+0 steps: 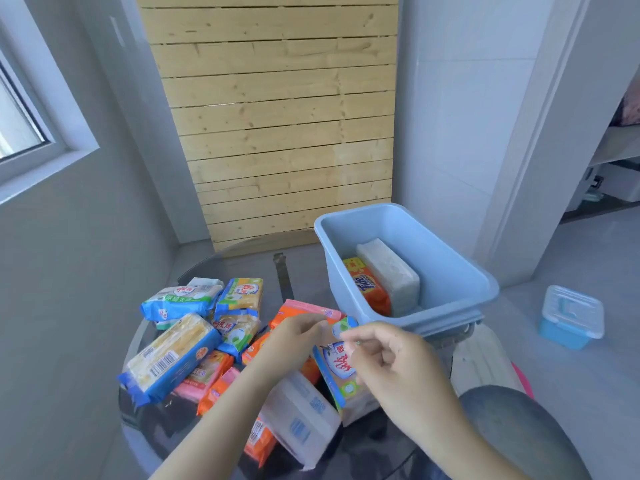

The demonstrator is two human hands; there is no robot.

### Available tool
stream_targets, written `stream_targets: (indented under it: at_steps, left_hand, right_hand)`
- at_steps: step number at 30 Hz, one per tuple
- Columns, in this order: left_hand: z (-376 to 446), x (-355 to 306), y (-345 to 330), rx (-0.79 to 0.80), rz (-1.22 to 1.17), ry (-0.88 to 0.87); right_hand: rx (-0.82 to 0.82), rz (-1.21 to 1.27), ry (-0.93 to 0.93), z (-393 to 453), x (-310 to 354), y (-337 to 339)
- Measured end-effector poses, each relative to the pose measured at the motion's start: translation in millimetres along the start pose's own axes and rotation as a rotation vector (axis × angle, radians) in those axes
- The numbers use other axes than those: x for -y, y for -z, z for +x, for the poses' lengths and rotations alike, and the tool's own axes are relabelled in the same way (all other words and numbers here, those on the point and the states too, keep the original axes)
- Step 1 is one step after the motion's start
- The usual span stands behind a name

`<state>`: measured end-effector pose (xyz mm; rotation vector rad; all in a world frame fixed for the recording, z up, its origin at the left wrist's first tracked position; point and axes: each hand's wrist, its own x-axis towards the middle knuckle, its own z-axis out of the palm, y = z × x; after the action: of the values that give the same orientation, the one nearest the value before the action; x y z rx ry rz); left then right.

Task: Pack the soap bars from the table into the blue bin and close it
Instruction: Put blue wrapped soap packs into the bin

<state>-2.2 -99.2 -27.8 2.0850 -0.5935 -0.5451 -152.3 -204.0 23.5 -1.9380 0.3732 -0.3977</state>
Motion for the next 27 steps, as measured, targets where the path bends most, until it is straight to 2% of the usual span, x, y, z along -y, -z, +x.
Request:
stream_targets:
  at_steps: [4, 9, 18, 27]
  left_hand:
    - [1, 5, 2, 0.115, 0.027, 0.035]
    - [3, 12, 6, 0.105, 0.027, 0.06]
    - [7, 18, -2, -0.133, -0.034, 0.036]
    - [-5, -7, 34, -0.403, -0.071, -0.14]
  right_hand:
    - [-0.055, -0.106, -0.134, -15, -37, -19]
    - [-0.119, -0.054, -0.277, -22, -63, -26]
    - [-0.199, 0.128, -0.254, -16, -69, -39]
    - [-0.177, 0.256, -0.101, -7, -38, -54]
